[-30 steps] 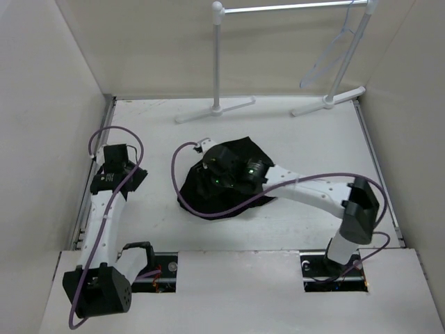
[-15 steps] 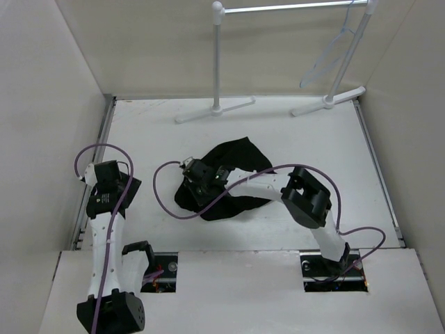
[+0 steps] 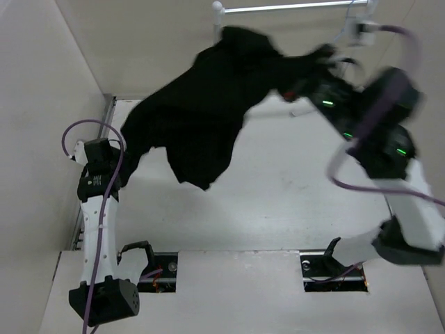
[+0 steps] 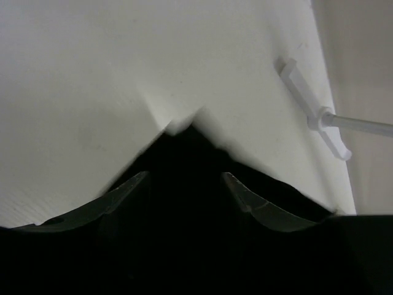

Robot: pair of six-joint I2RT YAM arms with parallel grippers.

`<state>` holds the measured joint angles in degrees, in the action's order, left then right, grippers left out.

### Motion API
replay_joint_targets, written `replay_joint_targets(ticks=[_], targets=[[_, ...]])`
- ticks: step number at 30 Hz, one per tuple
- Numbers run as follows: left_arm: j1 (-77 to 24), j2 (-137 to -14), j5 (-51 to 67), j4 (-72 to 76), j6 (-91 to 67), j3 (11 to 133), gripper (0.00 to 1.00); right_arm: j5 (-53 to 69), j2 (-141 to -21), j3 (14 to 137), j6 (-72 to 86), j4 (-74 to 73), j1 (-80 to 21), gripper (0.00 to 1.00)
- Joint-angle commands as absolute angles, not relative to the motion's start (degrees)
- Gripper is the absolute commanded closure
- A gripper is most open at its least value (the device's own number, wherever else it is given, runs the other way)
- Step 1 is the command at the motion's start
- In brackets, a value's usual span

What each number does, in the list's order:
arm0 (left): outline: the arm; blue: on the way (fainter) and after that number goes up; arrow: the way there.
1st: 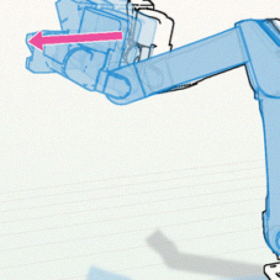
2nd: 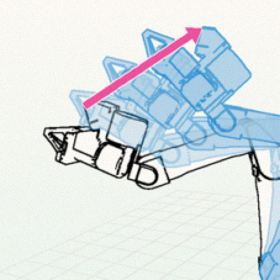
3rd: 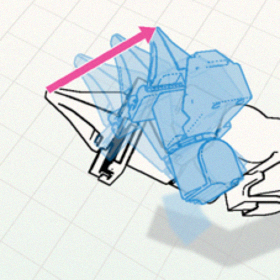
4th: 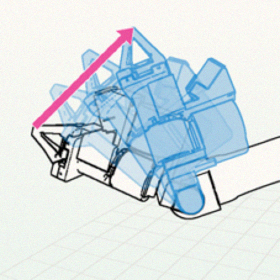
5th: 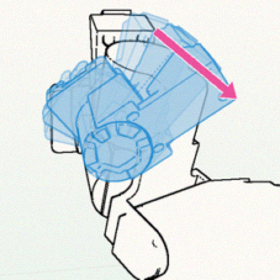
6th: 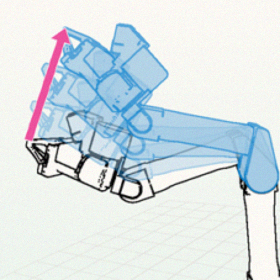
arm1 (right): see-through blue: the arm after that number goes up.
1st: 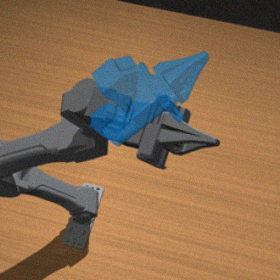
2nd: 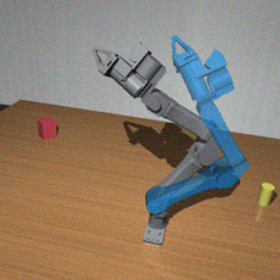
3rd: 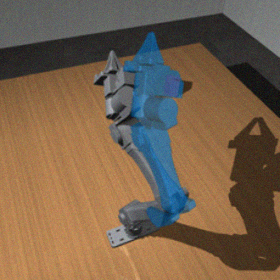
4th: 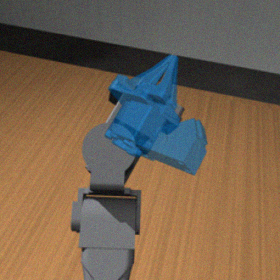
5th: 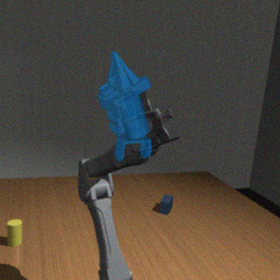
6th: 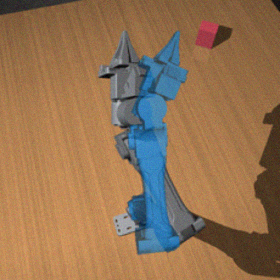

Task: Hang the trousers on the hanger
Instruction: Flatten out the trousers at the center of the board.

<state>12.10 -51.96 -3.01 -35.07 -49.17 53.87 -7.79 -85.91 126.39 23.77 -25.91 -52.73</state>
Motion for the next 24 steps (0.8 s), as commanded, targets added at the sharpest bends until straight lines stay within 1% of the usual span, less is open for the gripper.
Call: replay_joint_targets(ticks=[1,3,5,7,8,11,13,14,16,18,22,24], targets=[[10.33,-54.13,-1.84,-33.31,-50.27,57.65,0.52,-14.93,-70.36,112.93,26.35,-19.8,-48.84,0.91],[9.98,-54.75,-2.28,-33.48,-49.84,58.53,0.52,-14.86,-62.0,98.94,30.83,-16.88,-45.67,0.9],[10.07,-54.58,-2.81,-33.75,-49.57,58.36,0.52,-11.8,-54.27,84.53,36.18,-15.91,-42.77,0.9],[9.8,-54.23,-4.82,-34.36,-49.22,58.01,0.52,-7.58,-48.19,72.92,39.8,-14.68,-41.88,0.9],[9.54,-54.05,-6.05,-34.71,-49.22,57.83,0.52,-5.82,-45.47,67.9,40.25,-13.72,-43.01,0.89],[9.19,-54.49,-7.82,-35.24,-48.96,57.48,0.52,-8.86,-37.82,55.32,44.1,-16.42,-48.46,0.88],[8.58,-55.19,-7.91,-34.55,-49.13,56.61,0.52,-12.64,-33.68,47.76,48.14,-20.28,-49.52,0.87],[7.7,-55.72,-7.82,-34.02,-49.22,55.99,0.52,-14.66,-32.01,44.42,50.17,-22.39,-48.22,0.84],[3.59,-57.03,-8.17,-32.79,-48.96,54.24,0.52,-17.83,-29.54,38.96,54.3,-26.44,-42.88,0.83],[-2.03,-59.14,-10.1,-31.65,-48.78,52.22,0.52,-18.11,-28.04,36.22,57.03,-29.52,-35.15,0.83],[-14.69,-67.56,-13.0,-29.62,-47.2,52.11,0.51,-15.3,-29.43,36.12,57.22,-35.58,-18.89,0.85],[-19.53,-72.75,-13.27,-28.05,-46.24,54.3,0.49,-14.77,-32.15,37.0,54.77,-37.44,-13.08,0.87]])
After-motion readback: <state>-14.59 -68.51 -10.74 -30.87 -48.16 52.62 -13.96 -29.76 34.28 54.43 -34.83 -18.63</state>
